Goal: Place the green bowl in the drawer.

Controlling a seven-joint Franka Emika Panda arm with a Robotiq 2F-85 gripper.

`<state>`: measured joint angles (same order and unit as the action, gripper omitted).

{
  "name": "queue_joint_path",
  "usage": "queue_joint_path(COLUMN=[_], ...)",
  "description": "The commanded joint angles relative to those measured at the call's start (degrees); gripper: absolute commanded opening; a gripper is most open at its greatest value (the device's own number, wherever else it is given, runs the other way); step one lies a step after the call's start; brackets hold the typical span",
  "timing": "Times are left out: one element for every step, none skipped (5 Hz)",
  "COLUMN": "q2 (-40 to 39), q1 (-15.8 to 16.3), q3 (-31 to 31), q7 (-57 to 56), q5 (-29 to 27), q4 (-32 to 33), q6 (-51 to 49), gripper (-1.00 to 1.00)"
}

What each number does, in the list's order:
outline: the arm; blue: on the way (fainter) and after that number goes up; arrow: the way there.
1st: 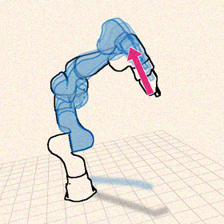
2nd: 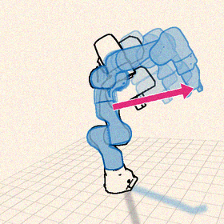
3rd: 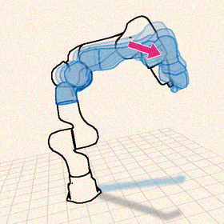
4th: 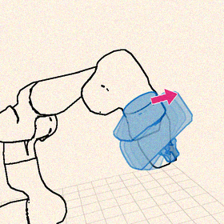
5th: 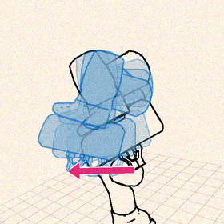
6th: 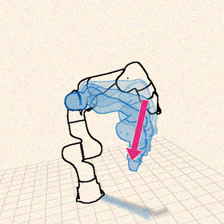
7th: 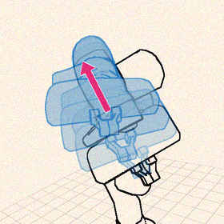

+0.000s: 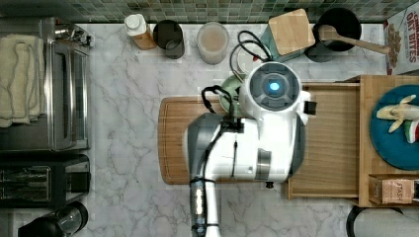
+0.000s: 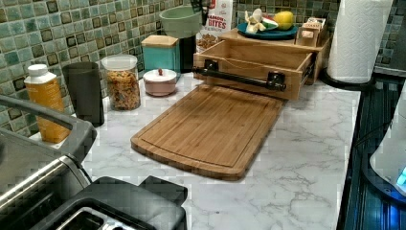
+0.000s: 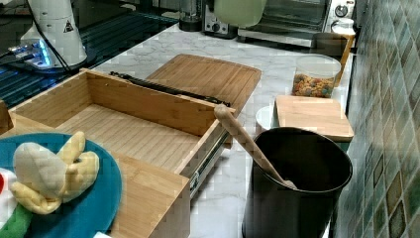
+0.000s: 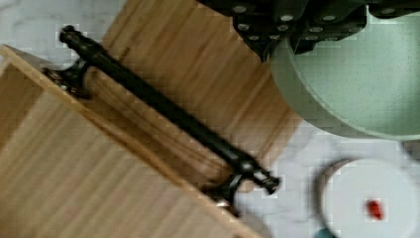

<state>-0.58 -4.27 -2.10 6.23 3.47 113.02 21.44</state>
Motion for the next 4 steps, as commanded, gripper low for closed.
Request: queue_joint_path(q2=[5.7,6.2,5.3,4.7], q1=[-8.0,-9.1,-10.9,-12.1], q3=[-7.4,-9.4,-9.9,-10.7], q7=[10.8,9.7,7.7,2.8], q5=[-0.2,-0.8,-1.5,-4.3], q4=[4.1,6.2,6.9,10.1], q6=[6.9,9.1,9.9,15.7], gripper=[-1.0,-1.0,-1.0,-1.0])
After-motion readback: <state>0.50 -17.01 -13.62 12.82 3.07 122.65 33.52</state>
